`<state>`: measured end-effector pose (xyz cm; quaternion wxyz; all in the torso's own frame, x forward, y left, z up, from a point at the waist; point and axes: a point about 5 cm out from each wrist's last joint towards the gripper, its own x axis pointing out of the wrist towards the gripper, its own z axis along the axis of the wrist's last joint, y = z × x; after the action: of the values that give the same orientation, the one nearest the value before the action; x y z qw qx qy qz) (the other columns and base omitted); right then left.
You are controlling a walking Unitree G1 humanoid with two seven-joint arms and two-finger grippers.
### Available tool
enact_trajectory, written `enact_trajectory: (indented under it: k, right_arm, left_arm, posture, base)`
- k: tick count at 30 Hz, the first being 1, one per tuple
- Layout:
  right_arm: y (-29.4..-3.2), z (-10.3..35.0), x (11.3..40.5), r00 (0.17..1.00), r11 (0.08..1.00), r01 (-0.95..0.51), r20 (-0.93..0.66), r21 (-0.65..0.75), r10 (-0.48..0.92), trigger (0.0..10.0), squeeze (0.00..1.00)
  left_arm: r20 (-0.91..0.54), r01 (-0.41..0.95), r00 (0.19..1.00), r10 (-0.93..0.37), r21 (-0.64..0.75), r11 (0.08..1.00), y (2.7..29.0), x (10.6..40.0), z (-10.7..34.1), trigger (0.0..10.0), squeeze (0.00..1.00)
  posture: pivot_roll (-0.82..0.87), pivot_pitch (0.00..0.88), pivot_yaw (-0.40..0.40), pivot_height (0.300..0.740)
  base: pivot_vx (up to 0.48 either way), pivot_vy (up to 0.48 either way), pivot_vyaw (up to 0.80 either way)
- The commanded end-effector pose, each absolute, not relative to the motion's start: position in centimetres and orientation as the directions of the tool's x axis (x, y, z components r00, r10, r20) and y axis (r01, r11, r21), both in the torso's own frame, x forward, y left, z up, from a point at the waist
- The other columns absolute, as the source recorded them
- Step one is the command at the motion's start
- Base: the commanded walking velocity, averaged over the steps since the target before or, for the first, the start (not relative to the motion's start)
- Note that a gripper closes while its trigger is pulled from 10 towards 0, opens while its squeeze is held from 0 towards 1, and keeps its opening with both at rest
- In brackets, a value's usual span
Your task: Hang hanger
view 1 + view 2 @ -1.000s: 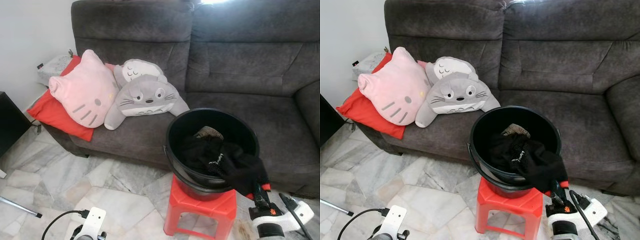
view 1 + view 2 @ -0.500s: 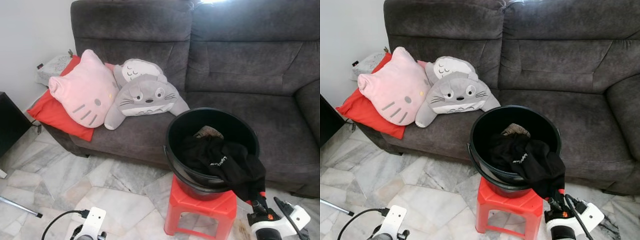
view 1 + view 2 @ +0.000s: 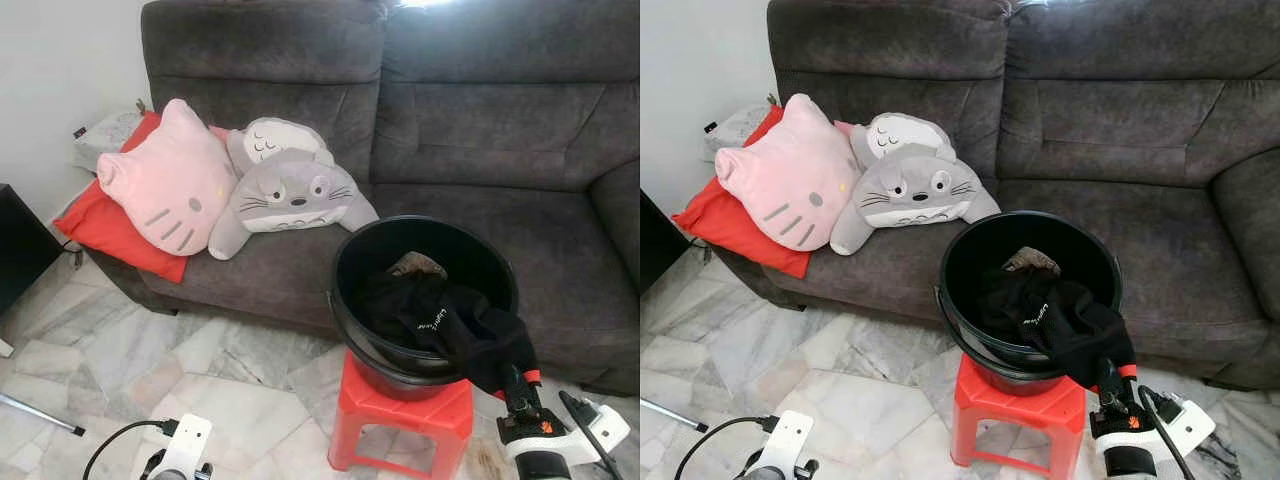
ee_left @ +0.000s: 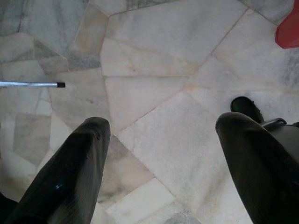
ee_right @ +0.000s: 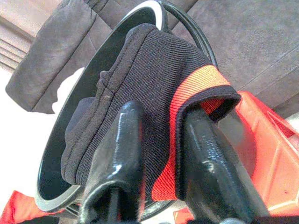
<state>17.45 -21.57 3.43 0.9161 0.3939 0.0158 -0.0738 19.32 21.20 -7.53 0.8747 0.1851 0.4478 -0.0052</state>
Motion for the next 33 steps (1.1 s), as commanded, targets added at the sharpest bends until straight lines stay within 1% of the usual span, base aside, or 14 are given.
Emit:
enact_trajectory:
  k: [1, 9, 10, 16, 19, 25, 33]
  right_arm:
    - [-20.0, 3.4, 17.3, 0.99, 0.621, 0.135, -0.072, 0.772, -0.125, 10.0, 1.0]
    - [-20.1, 3.6, 17.5, 0.99, 0.621, 0.122, -0.055, 0.774, -0.127, 10.0, 1.0]
    - [-20.3, 3.8, 17.7, 0.991, 0.621, 0.108, -0.039, 0.776, -0.125, 10.0, 0.0]
    - [-20.3, 4.2, 18.3, 0.995, 0.607, 0.057, 0.003, 0.793, -0.098, 10.0, 0.0]
    - [-19.7, 4.4, 18.9, 0.998, 0.577, -0.033, 0.058, 0.816, -0.024, 10.0, 0.0]
    - [-18.8, 4.6, 19.8, 0.991, 0.531, -0.132, 0.112, 0.837, 0.069, 10.0, 0.0]
    - [-18.3, 3.9, 19.8, 0.991, 0.523, -0.131, 0.095, 0.842, 0.096, 10.0, 0.0]
  left_arm:
    - [-0.78, 0.187, 0.602, 0.168, 0.343, 0.921, 21.7, 19.3, -7.4, 10.0, 0.0]
    - [-0.779, 0.188, 0.604, 0.169, 0.344, 0.92, 21.6, 19.4, -7.4, 10.0, 0.0]
    - [-0.779, 0.188, 0.604, 0.169, 0.346, 0.919, 21.7, 19.4, -7.4, 10.0, 0.0]
    - [-0.778, 0.189, 0.604, 0.17, 0.348, 0.918, 21.7, 19.4, -7.4, 10.0, 0.0]
    - [-0.778, 0.192, 0.604, 0.17, 0.349, 0.917, 21.7, 19.4, -7.4, 10.0, 0.0]
    - [-0.777, 0.19, 0.605, 0.173, 0.352, 0.917, 21.7, 19.4, -7.4, 10.0, 0.0]
    - [-0.779, 0.19, 0.604, 0.172, 0.349, 0.917, 21.7, 19.4, -7.4, 10.0, 0.0]
  posture:
    - [-0.29, 0.0, 0.113, 0.74]
    - [-0.29, 0.0, 0.118, 0.74]
    - [-0.29, 0.0, 0.12, 0.74]
    - [-0.29, 0.0, 0.12, 0.74]
    - [-0.29, 0.0, 0.12, 0.74]
    - [-0.28, 0.0, 0.126, 0.74]
    - [-0.28, 0.0, 0.127, 0.74]
  base:
    - [0.0, 0.0, 0.0]
    - [0.0, 0.0, 0.0]
    - [0.0, 0.0, 0.0]
    - [0.0, 0.0, 0.0]
    - [0.0, 0.0, 0.0]
    - [0.0, 0.0, 0.0]
    - [0.0, 0.0, 0.0]
